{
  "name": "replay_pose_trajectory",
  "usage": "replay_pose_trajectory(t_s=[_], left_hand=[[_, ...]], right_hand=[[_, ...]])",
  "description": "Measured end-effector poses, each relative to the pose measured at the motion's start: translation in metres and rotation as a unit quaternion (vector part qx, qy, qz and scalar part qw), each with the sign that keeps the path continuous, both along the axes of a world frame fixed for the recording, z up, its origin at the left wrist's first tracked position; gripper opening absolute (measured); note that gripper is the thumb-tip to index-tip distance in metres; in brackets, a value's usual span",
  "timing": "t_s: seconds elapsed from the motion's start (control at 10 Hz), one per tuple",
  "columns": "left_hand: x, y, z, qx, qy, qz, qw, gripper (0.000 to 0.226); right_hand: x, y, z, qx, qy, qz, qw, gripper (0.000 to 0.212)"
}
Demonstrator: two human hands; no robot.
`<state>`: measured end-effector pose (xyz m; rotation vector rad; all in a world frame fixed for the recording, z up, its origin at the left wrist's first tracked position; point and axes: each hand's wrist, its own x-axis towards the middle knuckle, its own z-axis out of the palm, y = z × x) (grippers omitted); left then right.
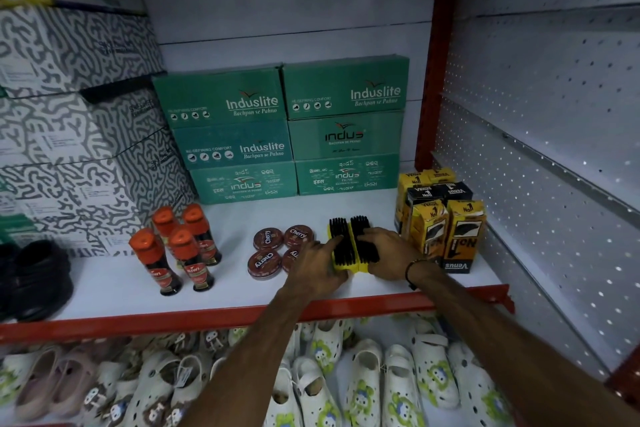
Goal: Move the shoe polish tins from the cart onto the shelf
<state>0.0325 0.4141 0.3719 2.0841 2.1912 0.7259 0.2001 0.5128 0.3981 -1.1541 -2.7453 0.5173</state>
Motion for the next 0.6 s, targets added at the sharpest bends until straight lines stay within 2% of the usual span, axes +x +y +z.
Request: replay_pose_trajectory(t_s=[0.4,0.5,0.6], left_hand=[[0.003,-0.002,-0.001,-0.037,-0.039,0.006,0.999,0.084],[-0.006,-0.005,0.008,-0.073,-0.084,0.007,0.994,0.088],[-0.032,-0.003,0.036,-0.068,-0.145,0.027,0.987,0.084]], right_hand=[[-0.002,-0.003,0.004,0.0,-0.015,0.009,1.0,0.066],[-0.005,-0.005,0.013,-0.008,0.005,0.007,1.0,0.064],[-0.012,-0.002,0.041,0.045,0.027,-0.011,0.999,0.08]])
